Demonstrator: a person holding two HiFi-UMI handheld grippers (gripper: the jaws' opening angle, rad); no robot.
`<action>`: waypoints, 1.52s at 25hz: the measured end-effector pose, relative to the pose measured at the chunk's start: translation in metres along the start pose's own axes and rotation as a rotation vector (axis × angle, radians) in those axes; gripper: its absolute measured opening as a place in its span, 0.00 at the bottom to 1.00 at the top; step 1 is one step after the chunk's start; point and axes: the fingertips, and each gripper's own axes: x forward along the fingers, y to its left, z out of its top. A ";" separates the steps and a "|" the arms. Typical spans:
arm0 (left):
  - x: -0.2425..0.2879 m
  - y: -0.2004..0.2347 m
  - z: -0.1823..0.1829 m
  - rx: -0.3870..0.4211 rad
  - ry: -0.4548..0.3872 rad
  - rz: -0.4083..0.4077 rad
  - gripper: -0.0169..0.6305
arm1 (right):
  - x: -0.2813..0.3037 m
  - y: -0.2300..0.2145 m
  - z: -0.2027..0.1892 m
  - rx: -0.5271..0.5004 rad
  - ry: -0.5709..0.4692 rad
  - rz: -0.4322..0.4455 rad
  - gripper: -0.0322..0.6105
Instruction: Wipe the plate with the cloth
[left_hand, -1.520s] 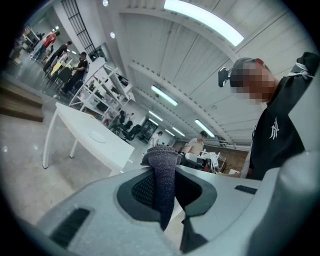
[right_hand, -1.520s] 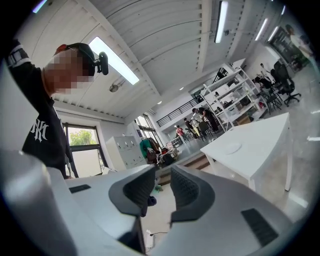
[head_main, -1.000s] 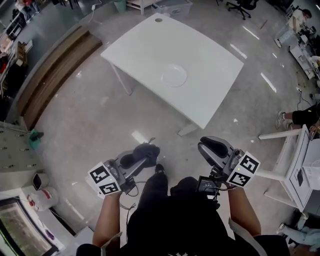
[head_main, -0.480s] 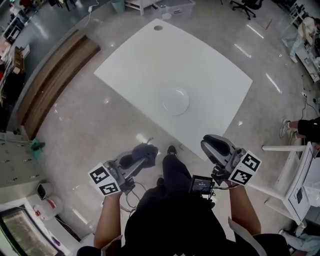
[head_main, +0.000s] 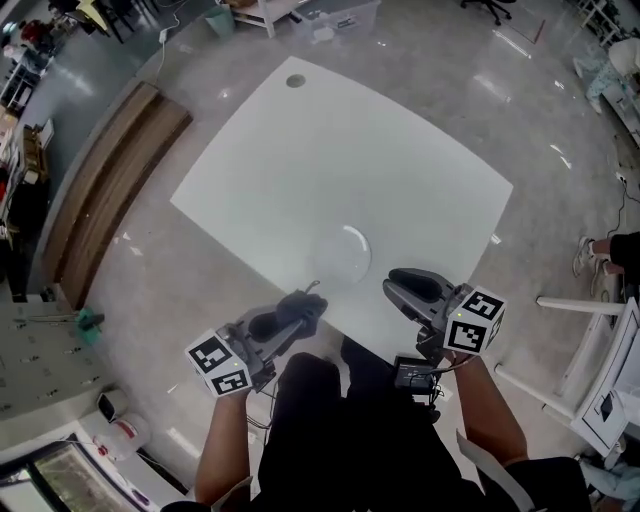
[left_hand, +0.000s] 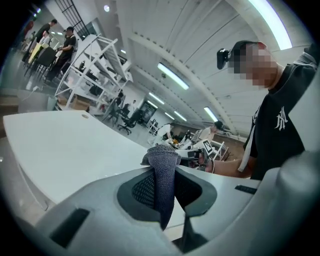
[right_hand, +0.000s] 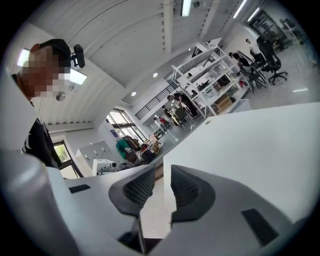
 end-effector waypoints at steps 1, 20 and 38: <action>0.006 0.008 0.000 0.000 0.016 0.007 0.11 | 0.007 -0.011 -0.004 0.025 0.016 -0.016 0.16; 0.096 0.101 -0.048 0.166 0.441 0.004 0.11 | 0.073 -0.148 -0.095 0.437 0.344 -0.288 0.22; 0.152 0.092 -0.064 0.342 0.616 -0.072 0.11 | 0.081 -0.150 -0.105 0.543 0.385 -0.251 0.09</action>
